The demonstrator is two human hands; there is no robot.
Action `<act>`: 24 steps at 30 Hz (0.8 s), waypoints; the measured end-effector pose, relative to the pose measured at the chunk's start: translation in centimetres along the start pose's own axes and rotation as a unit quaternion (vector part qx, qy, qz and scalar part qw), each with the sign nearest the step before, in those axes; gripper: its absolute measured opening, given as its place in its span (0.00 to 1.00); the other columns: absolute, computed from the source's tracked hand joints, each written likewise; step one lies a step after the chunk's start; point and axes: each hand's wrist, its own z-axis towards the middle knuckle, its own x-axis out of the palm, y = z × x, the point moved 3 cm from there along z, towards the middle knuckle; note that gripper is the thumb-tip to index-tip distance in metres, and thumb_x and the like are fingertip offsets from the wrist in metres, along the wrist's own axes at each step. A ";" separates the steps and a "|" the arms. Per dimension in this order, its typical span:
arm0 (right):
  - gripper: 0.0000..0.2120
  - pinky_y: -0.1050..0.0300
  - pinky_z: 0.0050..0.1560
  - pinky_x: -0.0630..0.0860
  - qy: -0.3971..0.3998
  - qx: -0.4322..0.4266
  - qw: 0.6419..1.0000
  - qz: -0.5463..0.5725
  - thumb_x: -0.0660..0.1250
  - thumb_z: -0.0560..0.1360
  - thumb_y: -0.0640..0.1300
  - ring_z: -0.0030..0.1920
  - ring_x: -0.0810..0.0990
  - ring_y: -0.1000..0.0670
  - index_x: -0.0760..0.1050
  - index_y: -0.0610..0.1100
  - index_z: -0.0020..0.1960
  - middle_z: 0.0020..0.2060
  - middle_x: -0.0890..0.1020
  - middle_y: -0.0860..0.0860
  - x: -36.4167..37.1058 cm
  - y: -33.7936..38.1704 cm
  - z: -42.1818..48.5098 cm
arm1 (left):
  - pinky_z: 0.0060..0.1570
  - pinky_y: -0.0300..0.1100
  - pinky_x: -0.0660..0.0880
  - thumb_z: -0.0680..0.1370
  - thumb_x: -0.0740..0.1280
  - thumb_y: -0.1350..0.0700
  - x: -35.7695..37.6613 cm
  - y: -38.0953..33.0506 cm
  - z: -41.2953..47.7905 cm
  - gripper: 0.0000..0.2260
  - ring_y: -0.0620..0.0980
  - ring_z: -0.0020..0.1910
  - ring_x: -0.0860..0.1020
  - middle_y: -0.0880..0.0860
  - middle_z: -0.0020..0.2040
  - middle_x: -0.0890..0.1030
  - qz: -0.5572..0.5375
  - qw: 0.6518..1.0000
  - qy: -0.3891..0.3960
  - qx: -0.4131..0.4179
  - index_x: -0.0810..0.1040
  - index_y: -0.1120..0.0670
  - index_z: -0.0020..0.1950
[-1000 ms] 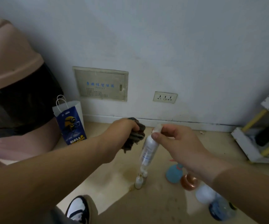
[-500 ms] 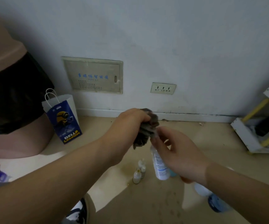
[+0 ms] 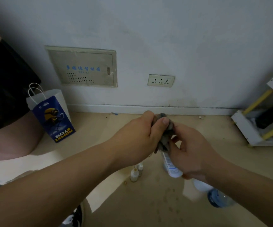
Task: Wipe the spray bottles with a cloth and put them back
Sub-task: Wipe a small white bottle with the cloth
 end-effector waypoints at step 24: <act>0.08 0.67 0.39 0.75 0.023 -0.017 1.000 0.002 0.65 0.82 0.42 0.42 0.81 0.57 0.82 0.48 0.48 0.40 0.83 0.55 -0.6 0.9 -0.9 | 0.44 0.44 0.80 0.86 0.54 0.42 0.8 1.0 -0.8 0.18 0.47 0.42 0.83 0.52 0.47 0.85 -0.197 0.976 0.002 -0.089 0.79 0.50 0.56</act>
